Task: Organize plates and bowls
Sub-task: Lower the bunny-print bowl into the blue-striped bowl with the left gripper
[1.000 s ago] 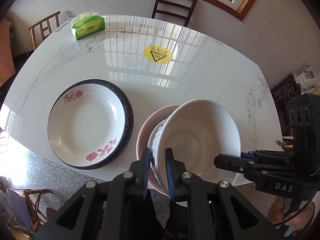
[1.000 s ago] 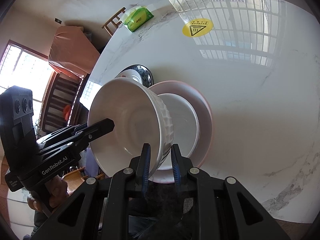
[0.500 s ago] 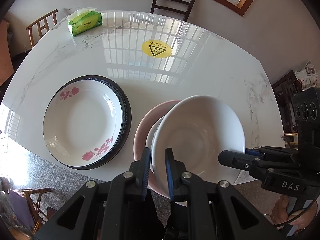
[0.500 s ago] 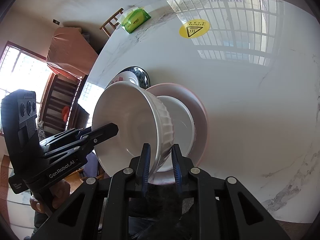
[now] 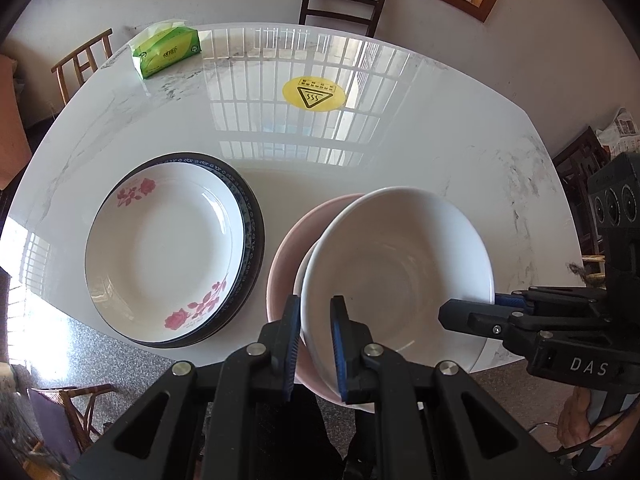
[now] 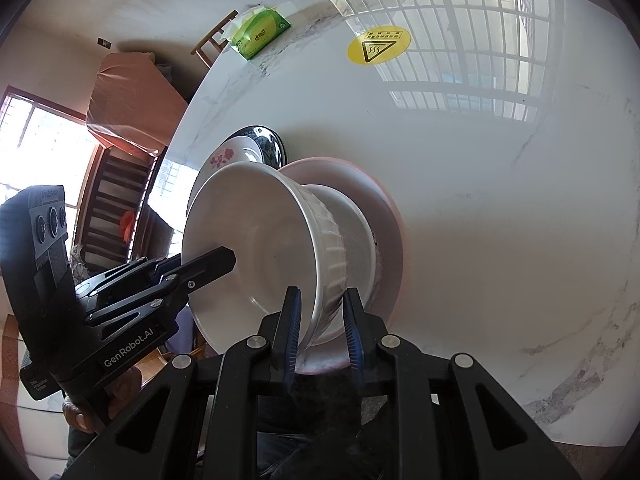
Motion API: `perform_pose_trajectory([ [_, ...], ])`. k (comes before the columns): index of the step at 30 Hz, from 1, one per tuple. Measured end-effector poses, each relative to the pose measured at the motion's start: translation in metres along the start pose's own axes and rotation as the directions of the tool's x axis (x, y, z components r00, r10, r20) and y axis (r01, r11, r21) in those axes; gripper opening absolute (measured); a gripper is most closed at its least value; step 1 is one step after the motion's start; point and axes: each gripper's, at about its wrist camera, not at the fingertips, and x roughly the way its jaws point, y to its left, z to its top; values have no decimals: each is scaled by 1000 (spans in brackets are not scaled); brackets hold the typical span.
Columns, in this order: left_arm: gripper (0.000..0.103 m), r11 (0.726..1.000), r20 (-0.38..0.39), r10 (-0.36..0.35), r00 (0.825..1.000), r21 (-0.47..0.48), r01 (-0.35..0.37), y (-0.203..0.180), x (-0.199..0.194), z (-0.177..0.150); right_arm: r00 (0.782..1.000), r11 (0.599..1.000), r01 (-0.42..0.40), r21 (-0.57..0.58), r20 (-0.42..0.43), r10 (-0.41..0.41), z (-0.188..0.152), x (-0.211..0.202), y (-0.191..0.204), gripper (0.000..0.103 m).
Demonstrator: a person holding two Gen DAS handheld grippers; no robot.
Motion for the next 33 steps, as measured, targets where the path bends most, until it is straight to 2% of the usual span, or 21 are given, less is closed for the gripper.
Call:
perform_pose_trajectory([
  [12,14,999,12,30,999,26,-31,0,9,-2,1000,1000,13,8,-18,-13,3,10,-6,23],
  [33,17,996,73,60,996,56,-64,-3,8,-2,1000,1000,15,-5,4,-15,6,12,-5,23],
])
